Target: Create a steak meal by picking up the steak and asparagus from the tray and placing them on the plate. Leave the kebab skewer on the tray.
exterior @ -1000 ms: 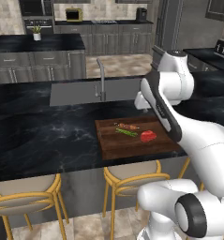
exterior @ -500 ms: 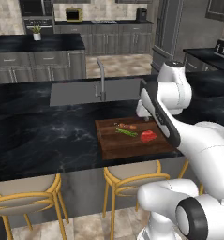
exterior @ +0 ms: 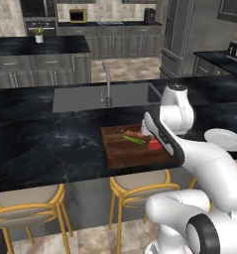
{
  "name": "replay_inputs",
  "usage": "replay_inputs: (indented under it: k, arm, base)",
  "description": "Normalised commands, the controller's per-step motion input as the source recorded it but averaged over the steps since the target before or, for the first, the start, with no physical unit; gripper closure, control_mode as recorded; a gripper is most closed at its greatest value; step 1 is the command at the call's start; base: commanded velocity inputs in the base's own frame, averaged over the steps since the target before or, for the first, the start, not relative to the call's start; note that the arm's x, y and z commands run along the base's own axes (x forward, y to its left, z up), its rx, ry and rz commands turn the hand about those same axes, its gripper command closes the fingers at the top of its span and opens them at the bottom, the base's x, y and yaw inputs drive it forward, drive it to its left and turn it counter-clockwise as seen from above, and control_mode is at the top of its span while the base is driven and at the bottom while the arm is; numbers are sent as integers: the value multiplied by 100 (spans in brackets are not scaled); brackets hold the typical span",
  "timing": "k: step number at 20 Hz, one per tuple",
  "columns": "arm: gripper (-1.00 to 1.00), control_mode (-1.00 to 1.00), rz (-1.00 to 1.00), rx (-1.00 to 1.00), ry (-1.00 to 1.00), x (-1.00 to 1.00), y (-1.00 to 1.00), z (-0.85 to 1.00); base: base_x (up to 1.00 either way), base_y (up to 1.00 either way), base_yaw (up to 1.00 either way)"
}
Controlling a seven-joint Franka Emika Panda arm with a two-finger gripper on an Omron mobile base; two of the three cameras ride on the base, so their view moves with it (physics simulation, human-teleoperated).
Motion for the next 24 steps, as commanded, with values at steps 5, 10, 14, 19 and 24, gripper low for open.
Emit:
replay_inputs:
  k: [5,10,14,19,24]
  arm:
    - [-100,-100,0,0,1,43,-1,-42]
    - [-100,-100,0,0,4,46,-21,-56]
    - [-100,-100,0,0,3,37,-27,-57]
    - [-100,-100,-2,0,0,31,-9,-45]
    - [-100,-100,0,0,0,32,0,-27]
  base:
    - [0,0,0]
    - [0,0,0]
    - [0,0,0]
    - [0,0,0]
    - [0,0,0]
